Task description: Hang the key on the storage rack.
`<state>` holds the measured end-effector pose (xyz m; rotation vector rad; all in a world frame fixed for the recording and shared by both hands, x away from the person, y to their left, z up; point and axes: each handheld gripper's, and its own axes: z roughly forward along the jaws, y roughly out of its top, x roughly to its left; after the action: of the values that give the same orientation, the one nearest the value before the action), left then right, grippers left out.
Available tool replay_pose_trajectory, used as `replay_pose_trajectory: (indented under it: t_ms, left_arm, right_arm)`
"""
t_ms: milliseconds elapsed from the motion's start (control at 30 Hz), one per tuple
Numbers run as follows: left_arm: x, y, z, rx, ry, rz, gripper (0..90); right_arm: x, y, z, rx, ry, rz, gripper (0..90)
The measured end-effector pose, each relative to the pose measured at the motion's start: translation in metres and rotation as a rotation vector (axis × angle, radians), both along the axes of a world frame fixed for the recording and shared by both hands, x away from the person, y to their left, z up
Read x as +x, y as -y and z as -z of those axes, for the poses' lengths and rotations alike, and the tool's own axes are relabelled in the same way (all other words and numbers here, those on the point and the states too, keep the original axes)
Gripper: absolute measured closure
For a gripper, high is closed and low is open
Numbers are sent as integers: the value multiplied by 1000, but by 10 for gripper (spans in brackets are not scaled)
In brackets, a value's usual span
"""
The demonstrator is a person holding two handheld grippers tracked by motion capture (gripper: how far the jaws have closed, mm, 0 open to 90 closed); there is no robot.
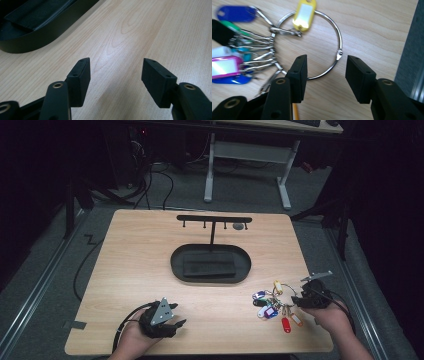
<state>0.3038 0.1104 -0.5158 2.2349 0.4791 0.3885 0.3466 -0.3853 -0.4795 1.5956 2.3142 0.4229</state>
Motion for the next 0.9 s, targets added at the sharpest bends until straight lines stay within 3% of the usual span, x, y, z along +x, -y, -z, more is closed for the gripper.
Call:
replay_pose_trajectory:
  t_ms: [67, 100, 133, 200, 333, 433, 600, 700, 800, 900]
  left_arm:
    - [-1, 1, 0, 9, 6, 10, 408]
    - [-1, 2, 0, 13, 11, 16, 408]
    - [-2, 2, 0, 16, 14, 20, 414]
    - [-3, 2, 0, 21, 15, 28, 422]
    - [-7, 3, -2, 26, 31, 38, 426]
    - [-10, 3, -2, 32, 44, 51, 423]
    - [-14, 4, -2, 72, 74, 58, 415]
    - [-14, 2, -1, 69, 72, 56, 415]
    - [-14, 0, -1, 71, 67, 52, 416]
    - [-17, 1, -2, 98, 108, 52, 422]
  right_arm:
    - [16, 0, -1, -37, -78, -3, 526]
    - [16, 0, -1, -37, -78, -3, 526]
    - [28, -1, -4, -52, -121, -5, 527]
    - [32, -2, -4, -53, -134, -6, 529]
    - [50, -6, -2, -82, -226, -15, 589]
    - [60, -9, 0, -87, -266, -20, 638]
    - [75, -16, 6, -167, -383, -51, 697]
    - [81, -18, 6, -174, -433, -53, 703]
    - [83, -17, 7, -160, -445, -36, 711]
    - [83, -13, 7, -127, -468, -25, 730]
